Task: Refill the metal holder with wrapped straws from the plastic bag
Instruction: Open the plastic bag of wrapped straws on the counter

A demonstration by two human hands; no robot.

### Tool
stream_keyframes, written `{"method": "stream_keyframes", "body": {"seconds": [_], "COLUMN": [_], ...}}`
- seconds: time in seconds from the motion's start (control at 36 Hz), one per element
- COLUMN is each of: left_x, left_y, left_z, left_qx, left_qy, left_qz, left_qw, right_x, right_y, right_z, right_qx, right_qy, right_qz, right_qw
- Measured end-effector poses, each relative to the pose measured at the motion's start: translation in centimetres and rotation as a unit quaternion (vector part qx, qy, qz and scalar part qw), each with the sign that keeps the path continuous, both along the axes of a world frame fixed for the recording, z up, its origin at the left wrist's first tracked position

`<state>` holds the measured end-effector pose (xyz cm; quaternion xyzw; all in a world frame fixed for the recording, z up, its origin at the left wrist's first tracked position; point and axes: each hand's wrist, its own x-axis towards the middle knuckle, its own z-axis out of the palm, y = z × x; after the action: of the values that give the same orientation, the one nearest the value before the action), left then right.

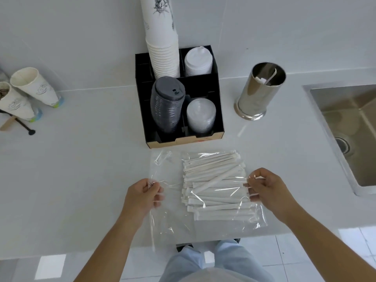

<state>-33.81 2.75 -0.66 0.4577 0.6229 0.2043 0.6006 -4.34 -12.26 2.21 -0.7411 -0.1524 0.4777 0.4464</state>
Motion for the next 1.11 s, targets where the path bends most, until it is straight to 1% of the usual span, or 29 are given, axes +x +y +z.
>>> {"method": "stream_keyframes", "body": {"seconds": [0.25,0.58,0.75,0.86,0.92,0.97,1.03,1.08,1.11], "left_x": [7.5,18.3,22.8,24.1,24.4,24.4,24.4,24.3,24.4], "left_y": [-2.4,-5.7,-6.7,-6.7,-6.7,-6.7,-6.7,-7.0,-7.2], "left_z": [-0.1,-0.5,-1.1,-1.7,-1.8,-1.8,-1.8,-1.6,-1.6], "left_qx": [0.006,-0.008,-0.002,0.011,0.028,0.064,0.132,0.203,0.236], "left_qy": [0.003,-0.016,-0.002,0.024,0.058,0.117,0.18,0.205,0.212], "left_qz": [-0.027,-0.038,-0.061,-0.06,-0.058,-0.059,-0.09,-0.149,-0.181], "left_qw": [1.0,0.999,0.998,0.998,0.996,0.989,0.971,0.946,0.931], "right_x": [7.3,17.7,22.1,23.6,24.0,24.1,24.1,23.8,23.6], "right_y": [-3.5,-7.5,-8.8,-9.4,-9.9,-10.2,-10.4,-10.4,-10.4], "right_z": [0.6,-0.2,-1.3,-2.3,-3.1,-3.6,-3.8,-3.8,-3.8], "right_qx": [0.005,-0.003,-0.014,-0.033,-0.068,-0.121,-0.165,-0.178,-0.171], "right_qy": [-0.012,-0.039,-0.043,-0.051,-0.098,-0.168,-0.231,-0.29,-0.32], "right_qz": [-0.025,-0.043,-0.06,-0.07,-0.036,0.012,0.052,0.084,0.098], "right_qw": [1.0,0.998,0.997,0.996,0.992,0.978,0.957,0.936,0.927]}}
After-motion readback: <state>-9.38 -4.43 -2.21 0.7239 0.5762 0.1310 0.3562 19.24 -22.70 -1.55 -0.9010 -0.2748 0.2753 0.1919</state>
